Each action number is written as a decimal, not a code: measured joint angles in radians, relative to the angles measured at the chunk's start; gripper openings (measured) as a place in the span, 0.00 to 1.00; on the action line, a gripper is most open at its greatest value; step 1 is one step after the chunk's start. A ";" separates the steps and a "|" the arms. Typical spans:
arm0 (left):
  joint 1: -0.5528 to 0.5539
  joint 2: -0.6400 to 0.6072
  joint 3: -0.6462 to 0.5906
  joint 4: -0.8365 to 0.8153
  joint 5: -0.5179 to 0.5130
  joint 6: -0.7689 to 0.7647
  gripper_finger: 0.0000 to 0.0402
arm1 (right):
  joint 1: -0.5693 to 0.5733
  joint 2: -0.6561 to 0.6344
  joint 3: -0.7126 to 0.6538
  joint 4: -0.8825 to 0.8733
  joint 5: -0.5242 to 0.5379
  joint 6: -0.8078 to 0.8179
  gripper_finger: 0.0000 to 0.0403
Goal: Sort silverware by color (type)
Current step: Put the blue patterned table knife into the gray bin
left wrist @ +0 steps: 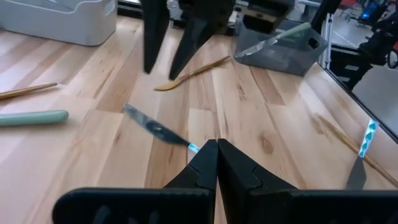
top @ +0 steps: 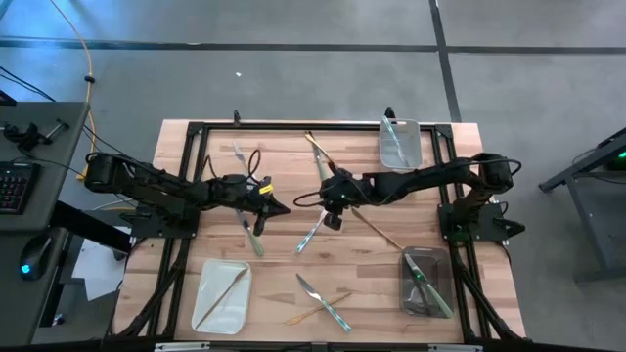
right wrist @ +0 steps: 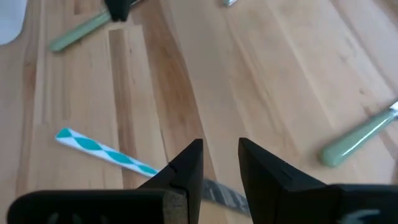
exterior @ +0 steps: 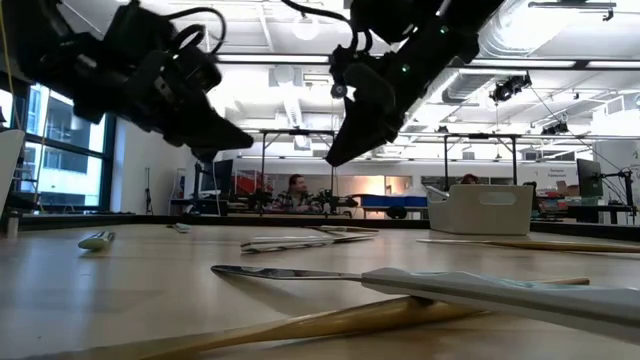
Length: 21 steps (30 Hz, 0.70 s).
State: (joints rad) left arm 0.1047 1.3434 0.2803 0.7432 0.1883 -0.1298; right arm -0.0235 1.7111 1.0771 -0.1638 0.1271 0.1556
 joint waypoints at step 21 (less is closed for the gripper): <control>-0.002 0.000 -0.072 0.042 -0.052 0.020 0.00 | 0.200 0.000 0.001 -0.023 -0.011 0.079 0.43</control>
State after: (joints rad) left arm 0.1028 1.3434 0.2085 0.7849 0.1364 -0.1101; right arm 0.1770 1.7115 1.0782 -0.1867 0.1164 0.2349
